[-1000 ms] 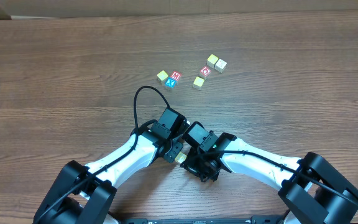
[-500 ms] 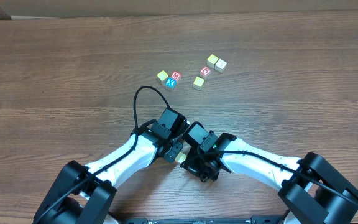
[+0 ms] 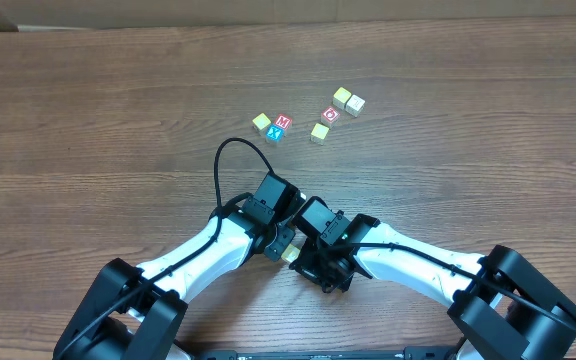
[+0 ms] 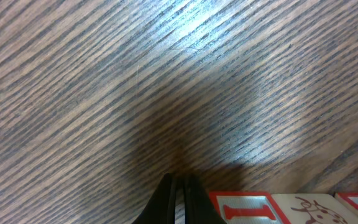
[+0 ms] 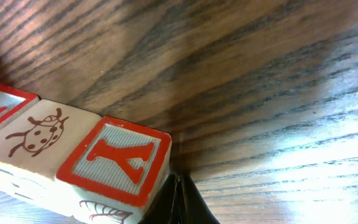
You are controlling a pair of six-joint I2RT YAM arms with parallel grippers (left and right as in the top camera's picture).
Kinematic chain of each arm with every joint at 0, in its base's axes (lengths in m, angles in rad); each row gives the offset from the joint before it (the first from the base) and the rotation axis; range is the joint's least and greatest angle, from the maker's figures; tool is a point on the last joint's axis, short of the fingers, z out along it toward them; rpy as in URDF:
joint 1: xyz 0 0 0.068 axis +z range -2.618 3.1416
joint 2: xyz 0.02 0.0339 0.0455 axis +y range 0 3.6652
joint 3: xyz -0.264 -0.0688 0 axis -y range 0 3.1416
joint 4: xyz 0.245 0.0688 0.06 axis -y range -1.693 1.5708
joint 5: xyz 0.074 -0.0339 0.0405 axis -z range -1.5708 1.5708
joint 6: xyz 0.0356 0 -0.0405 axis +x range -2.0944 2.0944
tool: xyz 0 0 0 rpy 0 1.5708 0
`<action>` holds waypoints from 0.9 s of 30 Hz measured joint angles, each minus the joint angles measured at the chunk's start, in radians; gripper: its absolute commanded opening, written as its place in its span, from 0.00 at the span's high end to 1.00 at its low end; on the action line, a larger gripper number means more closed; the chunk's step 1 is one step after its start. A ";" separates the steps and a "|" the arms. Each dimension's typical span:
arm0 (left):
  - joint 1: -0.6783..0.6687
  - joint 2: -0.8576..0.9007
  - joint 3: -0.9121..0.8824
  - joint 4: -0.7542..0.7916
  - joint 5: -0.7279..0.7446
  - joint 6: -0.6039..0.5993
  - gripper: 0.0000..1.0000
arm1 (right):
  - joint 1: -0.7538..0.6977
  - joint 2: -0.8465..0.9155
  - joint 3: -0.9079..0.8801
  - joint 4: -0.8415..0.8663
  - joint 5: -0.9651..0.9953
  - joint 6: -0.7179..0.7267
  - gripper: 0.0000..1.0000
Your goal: Flip 5 blocks
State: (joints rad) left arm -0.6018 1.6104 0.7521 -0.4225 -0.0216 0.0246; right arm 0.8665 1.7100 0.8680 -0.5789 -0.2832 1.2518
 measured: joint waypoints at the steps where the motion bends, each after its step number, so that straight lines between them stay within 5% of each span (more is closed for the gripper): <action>1: 0.000 0.000 0.000 0.001 0.000 0.000 0.96 | 0.001 0.000 0.000 0.000 -0.001 0.001 0.96; 27: 0.000 0.016 -0.003 0.081 0.040 -0.026 0.96 | 0.052 0.009 -0.012 0.022 -0.106 0.001 0.96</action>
State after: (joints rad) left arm -0.6018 1.6268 0.7490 -0.3412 0.0189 -0.0017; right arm 0.9184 1.7187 0.8562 -0.5571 -0.3893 1.2526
